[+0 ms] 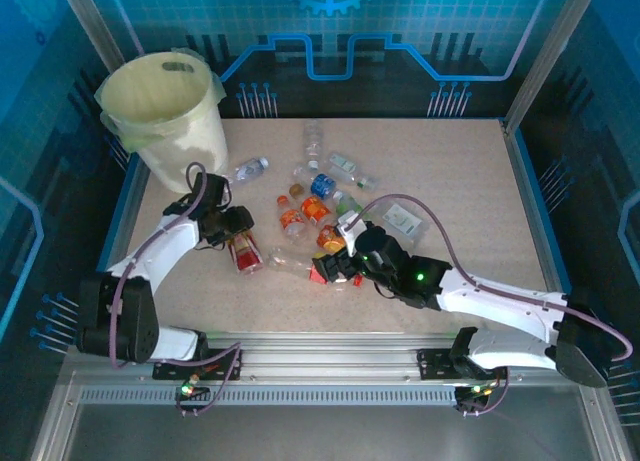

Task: Put the plastic bottles in the bin

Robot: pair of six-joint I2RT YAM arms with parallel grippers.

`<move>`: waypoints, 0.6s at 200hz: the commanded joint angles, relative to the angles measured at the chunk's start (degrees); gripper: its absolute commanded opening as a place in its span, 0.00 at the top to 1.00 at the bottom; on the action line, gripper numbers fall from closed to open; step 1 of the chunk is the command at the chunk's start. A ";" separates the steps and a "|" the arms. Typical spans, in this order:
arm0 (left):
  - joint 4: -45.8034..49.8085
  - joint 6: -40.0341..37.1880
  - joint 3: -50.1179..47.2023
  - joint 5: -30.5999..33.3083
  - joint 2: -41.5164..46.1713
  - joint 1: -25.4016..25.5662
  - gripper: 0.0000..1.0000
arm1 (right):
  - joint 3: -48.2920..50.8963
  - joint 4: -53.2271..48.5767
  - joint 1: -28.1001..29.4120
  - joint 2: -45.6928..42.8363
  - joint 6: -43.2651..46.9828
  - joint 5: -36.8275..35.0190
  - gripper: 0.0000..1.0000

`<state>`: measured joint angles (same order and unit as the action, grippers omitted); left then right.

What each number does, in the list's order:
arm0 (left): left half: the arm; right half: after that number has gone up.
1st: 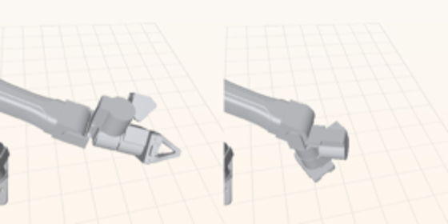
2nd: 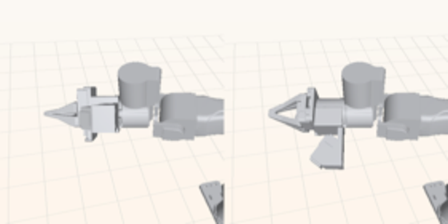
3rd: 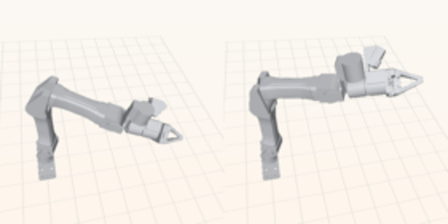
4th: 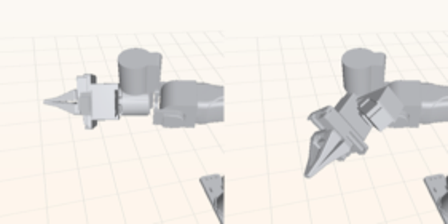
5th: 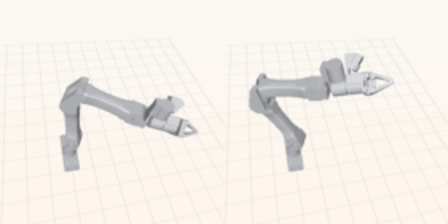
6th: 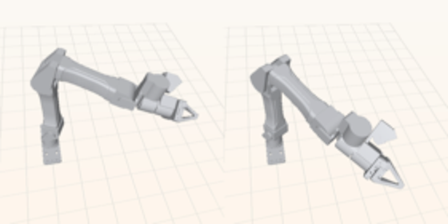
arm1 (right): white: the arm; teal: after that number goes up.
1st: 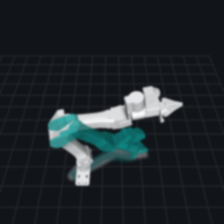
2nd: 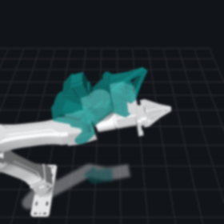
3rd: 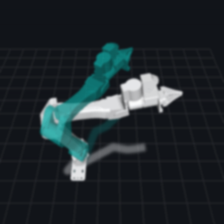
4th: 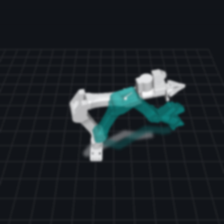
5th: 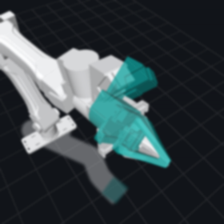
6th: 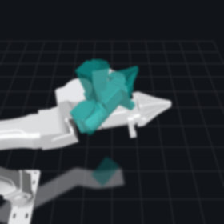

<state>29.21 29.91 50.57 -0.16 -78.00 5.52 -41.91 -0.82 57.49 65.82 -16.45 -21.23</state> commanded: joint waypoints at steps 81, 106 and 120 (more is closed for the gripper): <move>-11.13 3.45 1.42 -3.29 14.34 0.02 0.56 | -0.14 6.00 0.77 -2.85 -0.64 -4.78 0.00; -13.66 3.76 4.05 -5.14 15.57 0.02 0.56 | -0.87 6.22 0.69 -2.46 -0.01 -4.94 0.00; -15.79 3.60 5.59 -5.71 16.26 0.02 0.55 | -1.36 6.66 0.68 -2.19 0.36 -5.21 0.00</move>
<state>19.62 32.73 52.21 -3.14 -63.81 5.52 -41.91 2.87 57.49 64.01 -16.45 -25.10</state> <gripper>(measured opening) 0.590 0.998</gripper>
